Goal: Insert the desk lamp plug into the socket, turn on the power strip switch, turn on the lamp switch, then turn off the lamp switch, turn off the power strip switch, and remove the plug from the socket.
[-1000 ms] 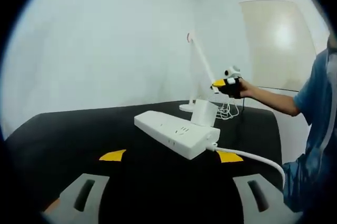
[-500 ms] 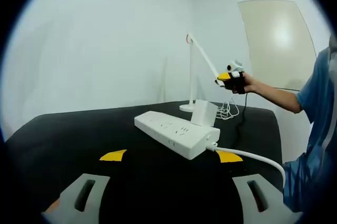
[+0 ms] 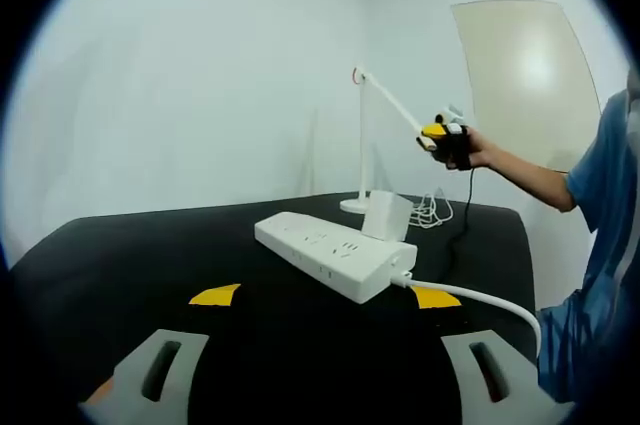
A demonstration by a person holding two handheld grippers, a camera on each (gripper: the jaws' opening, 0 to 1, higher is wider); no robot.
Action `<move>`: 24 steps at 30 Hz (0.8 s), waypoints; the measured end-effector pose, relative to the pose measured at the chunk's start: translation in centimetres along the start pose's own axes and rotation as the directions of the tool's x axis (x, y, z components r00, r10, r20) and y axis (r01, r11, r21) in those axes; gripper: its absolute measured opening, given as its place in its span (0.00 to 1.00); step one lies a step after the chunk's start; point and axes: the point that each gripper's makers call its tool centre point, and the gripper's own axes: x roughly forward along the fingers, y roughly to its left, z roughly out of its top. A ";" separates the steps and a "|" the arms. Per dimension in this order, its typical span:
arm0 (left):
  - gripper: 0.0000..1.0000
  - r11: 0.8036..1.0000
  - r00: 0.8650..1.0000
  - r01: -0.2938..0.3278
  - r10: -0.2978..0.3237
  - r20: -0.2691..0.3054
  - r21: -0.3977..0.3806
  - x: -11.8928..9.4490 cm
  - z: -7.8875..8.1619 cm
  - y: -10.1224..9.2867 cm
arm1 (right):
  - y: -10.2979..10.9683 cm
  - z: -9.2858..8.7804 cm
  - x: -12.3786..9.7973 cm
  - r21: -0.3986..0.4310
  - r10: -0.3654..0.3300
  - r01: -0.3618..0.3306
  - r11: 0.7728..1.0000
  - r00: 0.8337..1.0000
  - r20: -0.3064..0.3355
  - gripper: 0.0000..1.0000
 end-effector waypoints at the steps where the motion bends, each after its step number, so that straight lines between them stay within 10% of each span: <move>1: 0.62 1.000 1.000 0.000 0.000 0.000 -0.001 0.0 0.0 0.0 | 0.2 0.2 0.0 0.005 0.004 -0.004 1.000 1.000 0.000 0.11; 24: 0.61 1.000 1.000 0.003 -0.003 0.003 -0.004 -0.1 0.0 0.0 | 6.3 0.9 0.6 0.119 0.073 -0.073 0.990 0.997 0.004 0.12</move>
